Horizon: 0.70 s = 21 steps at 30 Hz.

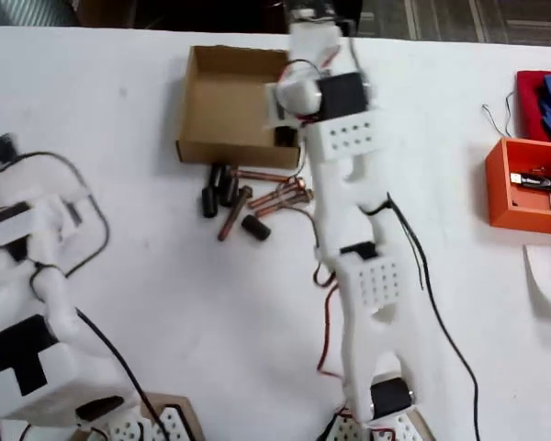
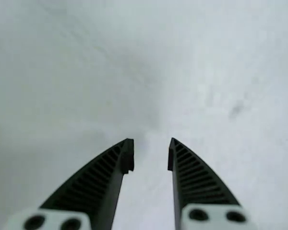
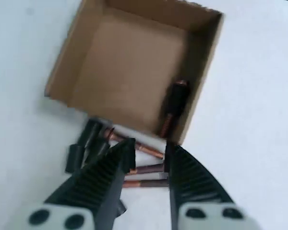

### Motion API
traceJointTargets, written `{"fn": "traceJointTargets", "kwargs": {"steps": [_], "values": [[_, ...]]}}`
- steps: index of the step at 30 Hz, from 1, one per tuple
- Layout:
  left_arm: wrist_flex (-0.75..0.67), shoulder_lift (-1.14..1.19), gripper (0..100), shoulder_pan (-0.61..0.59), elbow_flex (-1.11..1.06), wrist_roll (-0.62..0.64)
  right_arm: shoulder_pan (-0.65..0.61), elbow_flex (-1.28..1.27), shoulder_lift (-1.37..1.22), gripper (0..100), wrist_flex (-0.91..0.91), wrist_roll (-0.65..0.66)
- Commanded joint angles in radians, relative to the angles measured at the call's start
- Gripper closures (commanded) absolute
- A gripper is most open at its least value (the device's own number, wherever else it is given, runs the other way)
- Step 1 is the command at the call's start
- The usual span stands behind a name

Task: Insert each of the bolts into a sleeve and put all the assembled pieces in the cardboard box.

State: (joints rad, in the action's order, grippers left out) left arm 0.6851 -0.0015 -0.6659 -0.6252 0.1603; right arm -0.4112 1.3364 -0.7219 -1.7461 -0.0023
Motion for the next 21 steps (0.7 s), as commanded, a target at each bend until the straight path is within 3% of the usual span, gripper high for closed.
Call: {"fn": "traceJointTargets", "kwargs": {"steps": [1,7,21], "values": [[0.003,-0.011,86,-0.055,0.041,0.055,-0.102,-0.358,0.214,89.9,-0.019,-0.063],[0.002,-0.011,86,-0.066,0.041,0.077,-0.211,-0.663,0.200,81.3,0.193,-0.149],[0.002,-0.005,86,-0.063,0.041,0.075,-0.314,-0.664,-0.005,82.2,0.375,-0.245]]}}
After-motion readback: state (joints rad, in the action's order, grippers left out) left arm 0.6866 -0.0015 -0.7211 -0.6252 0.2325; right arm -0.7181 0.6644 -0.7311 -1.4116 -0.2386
